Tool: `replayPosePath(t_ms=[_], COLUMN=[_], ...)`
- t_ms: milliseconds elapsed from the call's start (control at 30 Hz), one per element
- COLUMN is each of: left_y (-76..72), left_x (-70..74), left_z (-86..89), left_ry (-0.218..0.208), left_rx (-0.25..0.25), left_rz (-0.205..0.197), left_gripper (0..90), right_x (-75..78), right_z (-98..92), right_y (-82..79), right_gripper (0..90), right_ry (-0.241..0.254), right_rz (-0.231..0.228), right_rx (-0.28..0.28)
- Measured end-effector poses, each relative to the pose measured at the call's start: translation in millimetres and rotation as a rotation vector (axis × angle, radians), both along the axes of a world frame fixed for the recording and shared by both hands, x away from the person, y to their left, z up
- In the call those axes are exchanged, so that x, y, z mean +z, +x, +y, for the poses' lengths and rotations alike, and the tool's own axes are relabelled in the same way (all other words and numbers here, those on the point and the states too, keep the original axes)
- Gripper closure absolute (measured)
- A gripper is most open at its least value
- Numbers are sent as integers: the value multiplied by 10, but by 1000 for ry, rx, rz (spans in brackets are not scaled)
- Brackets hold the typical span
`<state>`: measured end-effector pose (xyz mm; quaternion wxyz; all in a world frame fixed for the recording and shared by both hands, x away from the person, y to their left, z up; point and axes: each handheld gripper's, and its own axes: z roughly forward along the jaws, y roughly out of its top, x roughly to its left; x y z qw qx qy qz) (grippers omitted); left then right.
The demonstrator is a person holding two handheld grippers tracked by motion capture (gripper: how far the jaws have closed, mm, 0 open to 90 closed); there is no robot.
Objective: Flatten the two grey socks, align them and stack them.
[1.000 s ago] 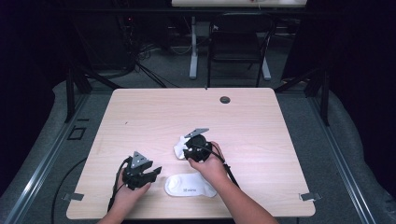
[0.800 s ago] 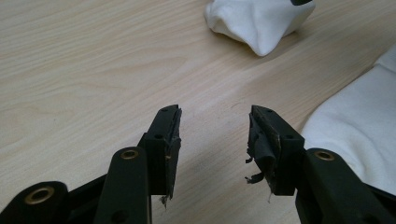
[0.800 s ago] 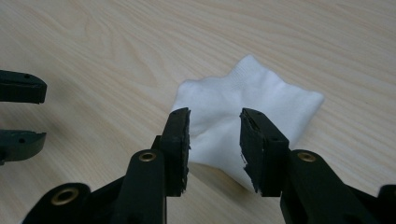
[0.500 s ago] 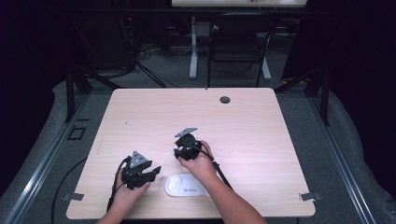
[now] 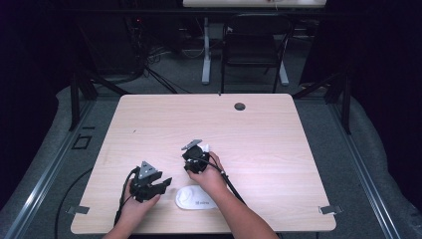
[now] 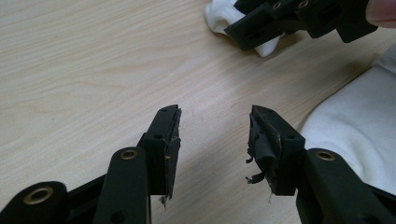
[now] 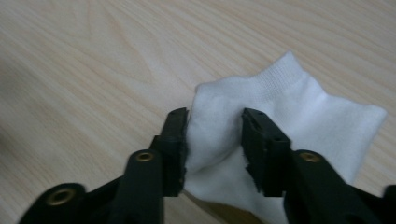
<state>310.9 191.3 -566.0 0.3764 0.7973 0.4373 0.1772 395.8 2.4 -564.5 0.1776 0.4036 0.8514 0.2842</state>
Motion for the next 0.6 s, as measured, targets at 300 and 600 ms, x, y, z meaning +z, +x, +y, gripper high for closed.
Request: replayPosePath(t_ms=[300, 600], left_y=[8, 10], left_x=[-7, -15], left_z=[-3, -31], left_ry=[-2, -4], left_rx=[1, -9], left_rz=[1, -1], left_gripper=[530, 532], right_x=[90, 243], right_z=[-84, -166], right_y=[-38, -147], right_gripper=[844, 866], right_ry=[56, 137], right_rz=[28, 40], right_rx=[-1, -8])
